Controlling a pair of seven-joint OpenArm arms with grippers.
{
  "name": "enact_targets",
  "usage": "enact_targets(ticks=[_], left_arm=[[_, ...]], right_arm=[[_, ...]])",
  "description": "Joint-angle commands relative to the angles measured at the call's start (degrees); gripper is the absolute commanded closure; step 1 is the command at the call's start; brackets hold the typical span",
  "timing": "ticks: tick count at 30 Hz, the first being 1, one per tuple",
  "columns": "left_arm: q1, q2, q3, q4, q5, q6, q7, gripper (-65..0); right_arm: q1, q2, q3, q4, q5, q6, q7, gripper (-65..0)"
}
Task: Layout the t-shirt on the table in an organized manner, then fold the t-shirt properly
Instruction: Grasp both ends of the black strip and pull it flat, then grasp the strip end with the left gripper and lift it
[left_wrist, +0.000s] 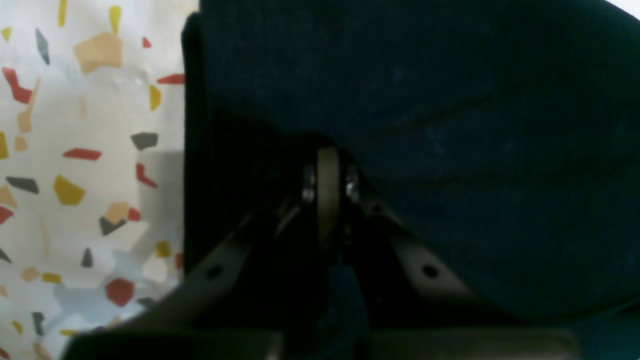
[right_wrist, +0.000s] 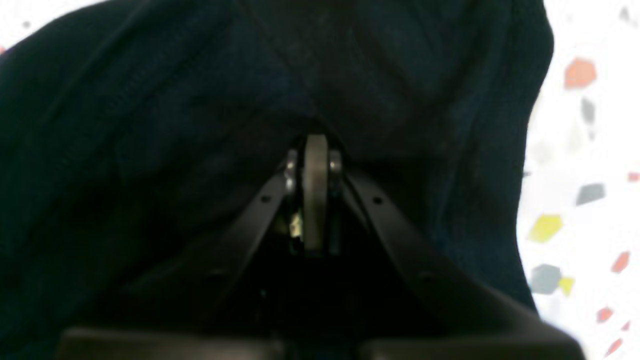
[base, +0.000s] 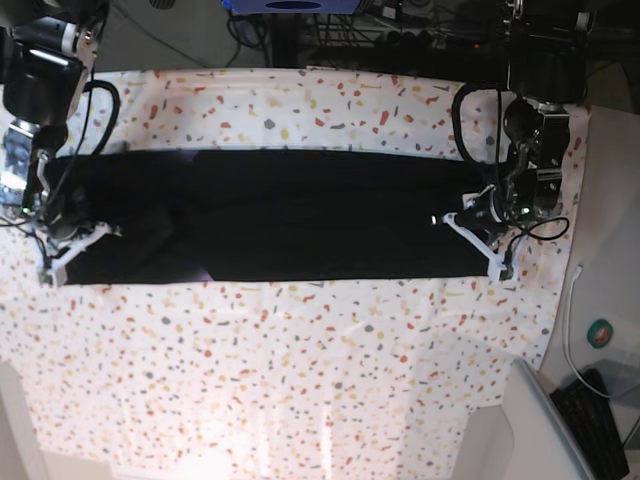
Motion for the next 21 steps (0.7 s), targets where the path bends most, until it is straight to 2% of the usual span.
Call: enact_targets(ticks=[1,4,9,12,14,16,17,19,20,21], left_arm=[[0.1,-0.5,-0.1,2.3,-0.3,-0.3,0.6,0.0],[3.0,-1.5,-2.2,9.3,-0.3,-0.3,2.9,0.0],[7.2,-0.4,-15.2,23.0,-0.4,-0.3,7.6,0.0],[8.4,-0.8,-20.5,29.5,-0.4,-0.3,9.7,0.0],[8.9,-0.9,-23.0,30.6,-0.4,-0.4,10.5,-10.9],[9.0,-1.0,-25.5,30.1,-0.4,-1.7,10.4,-25.8],[9.0,-0.8,-26.5,29.5,-0.4,-3.4,10.4,-34.1],[8.9,-0.3,-28.8,27.8,-0.4,-9.2,10.5,-53.8],[8.9,-0.3,-29.3,26.3,-0.4,-12.2,10.5,-61.5],[8.9,-0.3,-29.5,24.5,-0.4,-15.9,10.4,-65.0]], right_arm=[[-1.1,0.7,0.2,1.7,-2.8,-2.2,-3.3,0.0],[-3.7,0.7,0.3,9.9,-2.7,-2.1,-4.5,0.0],[-8.8,-0.5,0.2,23.0,-2.7,-2.1,-4.8,0.0],[-12.2,-1.1,0.0,28.8,-2.7,-2.1,-4.8,0.0],[-13.7,-1.9,0.0,31.4,-2.7,-2.1,-4.8,0.0],[-15.1,-3.2,0.0,33.4,-2.7,-2.1,-4.8,0.0],[-15.6,-3.5,0.0,34.0,-2.7,-2.0,-4.8,0.0],[-16.2,-4.2,-0.1,34.7,-2.7,-2.0,-4.8,0.0],[-16.3,-4.5,-0.1,34.7,-2.7,-2.0,-4.8,0.0],[-16.3,-4.6,-0.1,34.7,-2.7,-2.0,-4.8,0.0]])
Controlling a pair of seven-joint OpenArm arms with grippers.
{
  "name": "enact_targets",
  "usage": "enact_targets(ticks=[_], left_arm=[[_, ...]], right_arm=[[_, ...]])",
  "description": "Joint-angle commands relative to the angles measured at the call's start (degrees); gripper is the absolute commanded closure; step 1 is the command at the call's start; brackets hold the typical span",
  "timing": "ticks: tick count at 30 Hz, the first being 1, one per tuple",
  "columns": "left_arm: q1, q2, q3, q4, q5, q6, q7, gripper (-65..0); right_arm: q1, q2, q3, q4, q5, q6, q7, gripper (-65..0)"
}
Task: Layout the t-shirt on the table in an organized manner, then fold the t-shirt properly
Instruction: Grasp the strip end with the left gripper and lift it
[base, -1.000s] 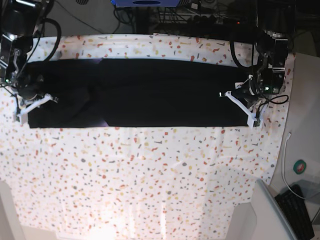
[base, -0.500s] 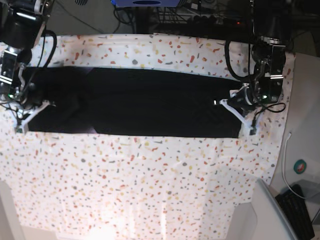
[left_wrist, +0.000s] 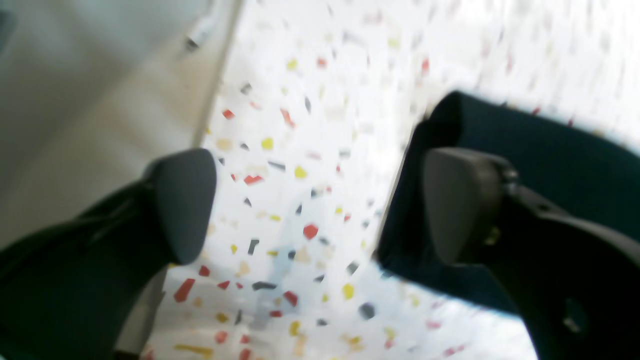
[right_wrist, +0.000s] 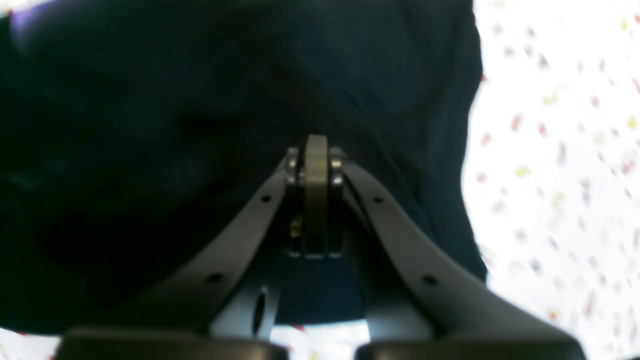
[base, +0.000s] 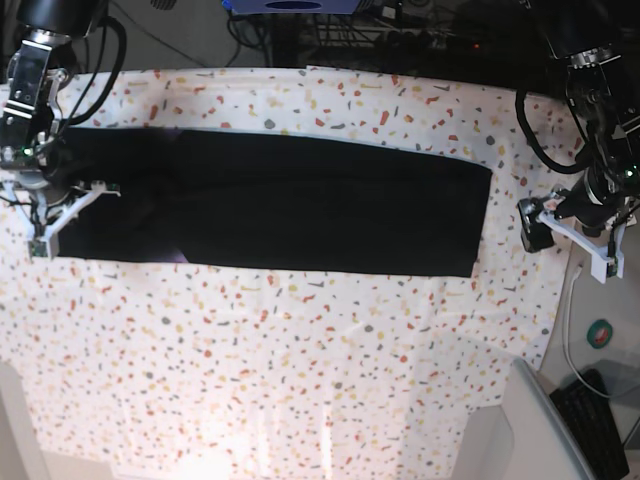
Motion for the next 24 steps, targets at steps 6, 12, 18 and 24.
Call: enact_targets(ticks=[6,12,18,24], left_arm=[[-4.0,0.6,-0.4,-14.7,-0.8,-15.9,-0.7,-60.4],[-5.5,3.4,0.1,-20.6,-0.7,-18.6,-4.9,-58.7],[-6.9,3.5,4.0,-25.5,-0.7,-18.6,-6.0,-58.7],[-8.4,3.6,5.5,-29.0,-0.4,-18.5,-6.0,-57.9]], right_arm=[[0.6,0.7,0.3,1.0,0.2,0.0,1.2,0.0],[0.5,0.7,0.3,0.8,0.2,0.0,1.2,0.0],[0.2,0.7,0.2,0.7,0.2,0.1,1.2,0.0],[0.1,0.7,0.2,0.7,0.2,0.1,1.2,0.0]])
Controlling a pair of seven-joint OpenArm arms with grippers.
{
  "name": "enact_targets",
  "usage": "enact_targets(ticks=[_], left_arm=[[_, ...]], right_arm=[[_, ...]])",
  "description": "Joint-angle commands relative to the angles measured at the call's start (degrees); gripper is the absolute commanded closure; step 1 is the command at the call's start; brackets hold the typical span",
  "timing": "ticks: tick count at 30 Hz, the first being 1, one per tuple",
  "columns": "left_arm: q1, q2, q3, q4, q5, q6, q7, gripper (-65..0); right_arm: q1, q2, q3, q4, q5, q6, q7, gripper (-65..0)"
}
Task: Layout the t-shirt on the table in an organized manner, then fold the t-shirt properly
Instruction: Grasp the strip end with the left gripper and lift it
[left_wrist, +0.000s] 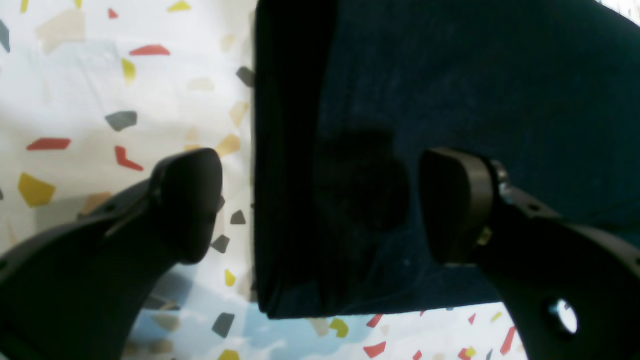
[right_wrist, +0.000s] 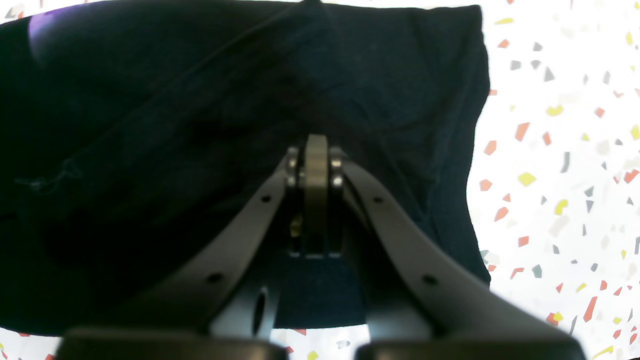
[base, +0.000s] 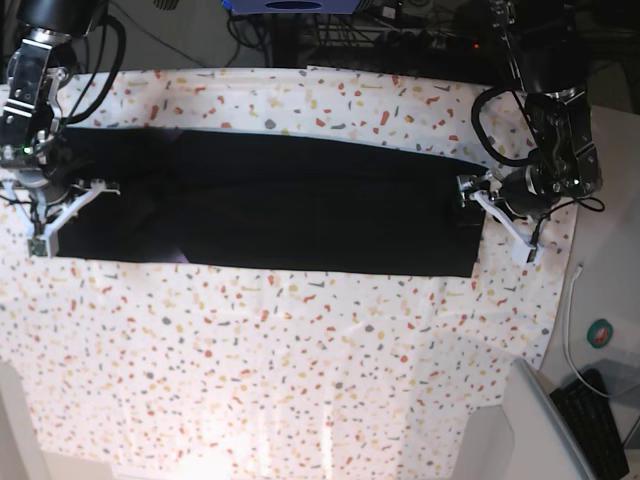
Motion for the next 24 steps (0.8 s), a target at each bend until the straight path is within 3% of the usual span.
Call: enact_targets(ticks=[1,2,4,6,9,10,17,22,24], left_arm=[[-0.5,0.1,0.4,-0.7,0.3,-0.4,2.5,-57.8],[-0.8,0.1,0.5,-1.3,0.4,-0.4,2.5,-57.3],[-1.0,0.0,0.6,-2.9,0.5,-0.4,2.5,-50.0],[-1.1,-0.1,0.5,-4.2,0.5,-0.4,2.5,-35.4],[-1.8,-1.1,0.2,-5.5,0.4,-0.4,2.5,-4.4],[-2.0,-1.6,0.2,-5.7,0.1,-0.4,2.5,0.0],[-1.5,-6.3,-0.3,-1.1,-0.1,-0.4,2.5,0.0],[4.7,-6.1,-2.9,15.3,0.5,-0.1,3.1,0.0],[8.1,-4.3,-1.4,22.9,0.4,3.5,5.2,0.0]], right_arm=[[0.4,0.5,0.1,0.8,0.2,0.9,1.0,0.0],[0.4,0.5,0.1,0.8,0.2,2.1,1.0,0.0],[0.1,0.5,0.2,0.8,0.2,4.6,1.0,0.0],[-0.2,0.5,0.2,0.9,0.2,5.9,1.0,0.0],[-0.4,0.5,0.3,0.9,0.2,6.3,1.0,0.0],[-0.7,0.5,0.4,0.9,0.2,6.3,1.0,0.0],[-2.0,0.5,0.7,1.1,0.2,6.3,1.0,0.0],[-2.8,0.5,0.5,1.2,0.2,6.3,1.0,0.0],[-2.8,0.5,0.4,1.2,0.2,6.3,1.0,0.0]])
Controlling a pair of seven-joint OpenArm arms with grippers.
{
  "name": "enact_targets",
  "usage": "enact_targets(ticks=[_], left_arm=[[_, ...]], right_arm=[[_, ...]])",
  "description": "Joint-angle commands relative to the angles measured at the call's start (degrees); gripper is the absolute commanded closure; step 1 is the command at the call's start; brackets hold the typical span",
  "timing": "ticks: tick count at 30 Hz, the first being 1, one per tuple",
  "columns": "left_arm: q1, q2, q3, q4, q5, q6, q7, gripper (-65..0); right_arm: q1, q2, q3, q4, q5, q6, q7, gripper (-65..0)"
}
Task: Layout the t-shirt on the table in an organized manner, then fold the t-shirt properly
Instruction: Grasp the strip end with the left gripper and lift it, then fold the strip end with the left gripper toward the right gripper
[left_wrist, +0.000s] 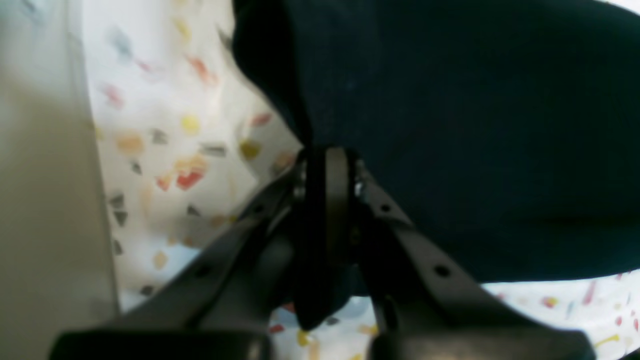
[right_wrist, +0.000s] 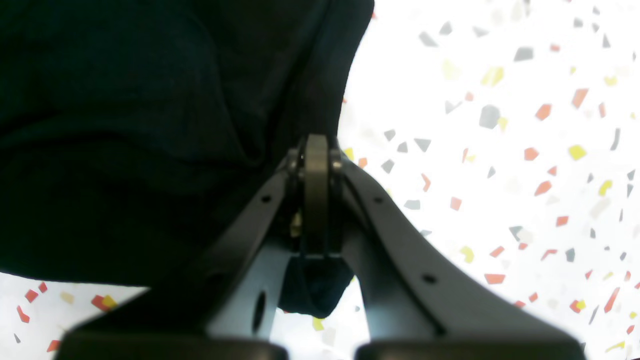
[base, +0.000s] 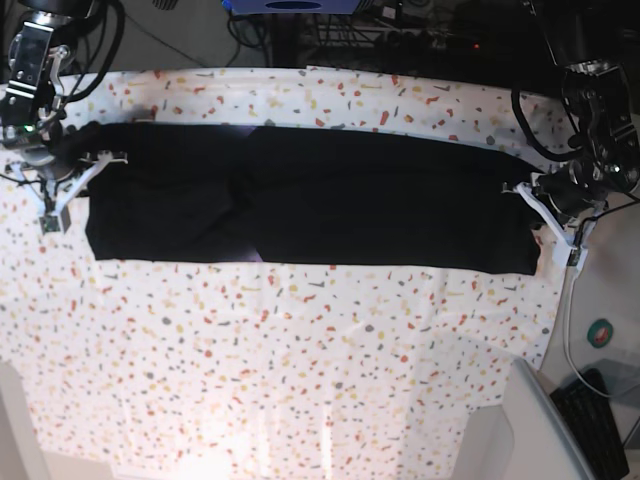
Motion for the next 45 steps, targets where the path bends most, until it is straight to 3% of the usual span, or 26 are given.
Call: enact_targets(ticks=[1,3,7,10,14,18,23,34,39,45], left_arm=[[1.3,1.1,0.8,4.4,-0.3,1.2,1.0,0.0],[4.0,3.3,3.4,11.4,-0.3,3.7,2.8,0.0],[6.6,6.8,10.1,18.6,-0.3,4.1,4.2,0.0],[6.1,9.5,14.7,18.7,-0.3,4.6,5.3,0.0],[5.7,11.3,21.1,18.7,-0.3,10.5,5.3,0.0],[4.8,12.2,27.7,17.3,-0.3,11.8,5.3,0.0],[2.9,14.1,28.5,12.6,-0.3,11.8,5.3,0.0],[2.7,14.1,27.9,12.4,-0.3,12.1,5.0,0.0],[1.3,14.1,28.5,13.1,-0.7,19.1,4.9,0.0],[-0.1,14.3,28.6,13.5,-0.8,19.4,4.9,0.0]], right_arm=[[0.6,0.5,0.1,1.0,0.3,0.2,1.1,0.0],[0.7,0.5,0.1,1.0,0.3,0.2,1.1,0.0],[0.7,0.5,0.1,1.0,0.3,0.2,1.1,0.0],[0.6,0.5,0.1,1.0,0.3,0.2,1.1,0.0],[0.6,0.5,0.3,1.0,0.3,0.2,1.1,0.0],[0.6,0.5,0.3,0.9,0.3,0.2,1.1,0.0],[0.5,0.1,0.4,0.9,0.3,0.2,1.1,0.0],[0.5,0.0,0.4,0.9,0.3,0.2,1.1,0.0],[0.5,0.0,0.4,0.9,0.3,0.2,1.1,0.0],[0.5,0.0,0.4,0.9,0.3,0.2,1.1,0.0]])
